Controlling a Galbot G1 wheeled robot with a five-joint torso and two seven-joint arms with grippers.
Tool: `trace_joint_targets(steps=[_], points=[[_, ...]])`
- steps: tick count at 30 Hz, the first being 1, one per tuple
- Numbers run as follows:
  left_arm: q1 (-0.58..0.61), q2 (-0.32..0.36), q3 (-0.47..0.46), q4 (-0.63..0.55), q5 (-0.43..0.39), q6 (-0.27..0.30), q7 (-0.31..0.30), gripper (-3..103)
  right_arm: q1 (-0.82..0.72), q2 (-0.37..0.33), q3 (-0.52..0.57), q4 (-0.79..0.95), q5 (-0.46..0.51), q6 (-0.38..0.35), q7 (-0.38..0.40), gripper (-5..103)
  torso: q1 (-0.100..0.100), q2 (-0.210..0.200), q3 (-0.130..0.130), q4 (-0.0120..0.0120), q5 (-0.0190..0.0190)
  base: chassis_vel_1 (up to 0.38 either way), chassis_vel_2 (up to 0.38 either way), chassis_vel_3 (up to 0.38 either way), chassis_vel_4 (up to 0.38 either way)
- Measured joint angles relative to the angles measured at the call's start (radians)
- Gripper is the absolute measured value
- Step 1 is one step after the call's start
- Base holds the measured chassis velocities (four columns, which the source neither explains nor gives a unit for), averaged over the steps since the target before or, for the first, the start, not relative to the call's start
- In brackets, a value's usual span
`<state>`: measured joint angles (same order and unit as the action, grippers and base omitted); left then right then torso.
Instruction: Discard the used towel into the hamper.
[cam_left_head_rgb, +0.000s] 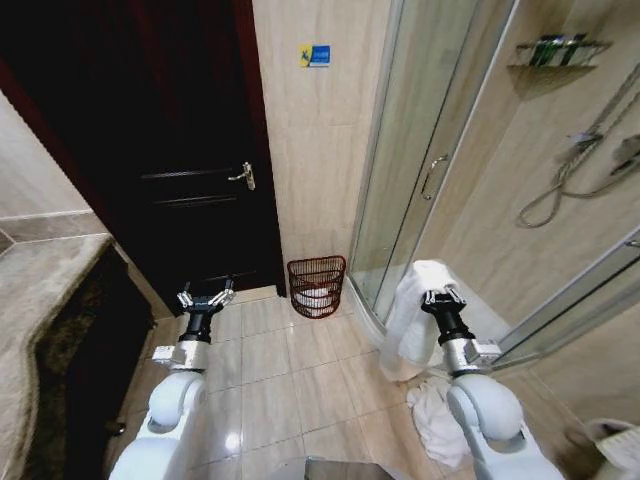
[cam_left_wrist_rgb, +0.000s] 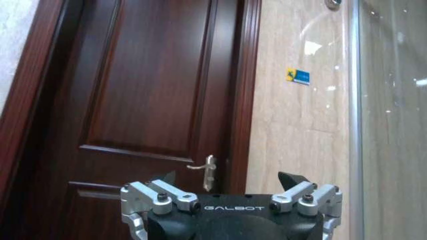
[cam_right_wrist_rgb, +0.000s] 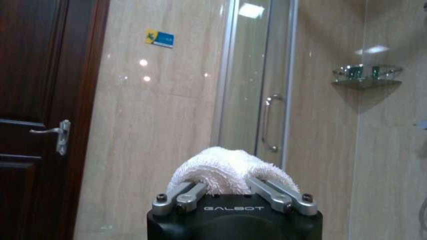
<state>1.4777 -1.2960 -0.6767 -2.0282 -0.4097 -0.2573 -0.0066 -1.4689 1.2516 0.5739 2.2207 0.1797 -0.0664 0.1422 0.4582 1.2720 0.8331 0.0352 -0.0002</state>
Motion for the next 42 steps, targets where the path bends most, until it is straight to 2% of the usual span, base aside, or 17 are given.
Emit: trace_joint_targets(steps=[12, 23, 28, 42], points=[[0.006, 0.002, 0.003, -0.008, 0.006, 0.025, -0.009, 100, 0.001, 0.005, -0.005, -0.013, 0.001, 0.023, -0.003, 8, 0.000, 0.000, 0.000, 0.0000, 0.0001, 0.089, 0.076, -0.080, -0.082], [0.005, 0.002, 0.013, -0.007, -0.001, 0.026, -0.009, 100, 0.000, 0.009, -0.013, -0.011, 0.003, 0.019, 0.014, 8, 0.000, 0.000, 0.000, 0.0003, 0.0003, 0.012, 0.023, 0.040, 0.036], [0.001, 0.001, 0.015, 0.000, 0.005, 0.009, -0.006, 100, 0.005, 0.009, -0.011, -0.015, -0.007, 0.012, 0.014, 8, 0.000, 0.000, 0.000, 0.0004, 0.0000, 0.033, 0.021, 0.027, 0.031], [0.002, -0.005, 0.026, -0.013, -0.003, 0.031, 0.002, 100, 0.015, 0.015, -0.007, -0.041, -0.004, -0.001, 0.008, 8, 0.000, 0.000, 0.000, 0.0001, 0.0003, -0.005, 0.008, 0.008, -0.009]])
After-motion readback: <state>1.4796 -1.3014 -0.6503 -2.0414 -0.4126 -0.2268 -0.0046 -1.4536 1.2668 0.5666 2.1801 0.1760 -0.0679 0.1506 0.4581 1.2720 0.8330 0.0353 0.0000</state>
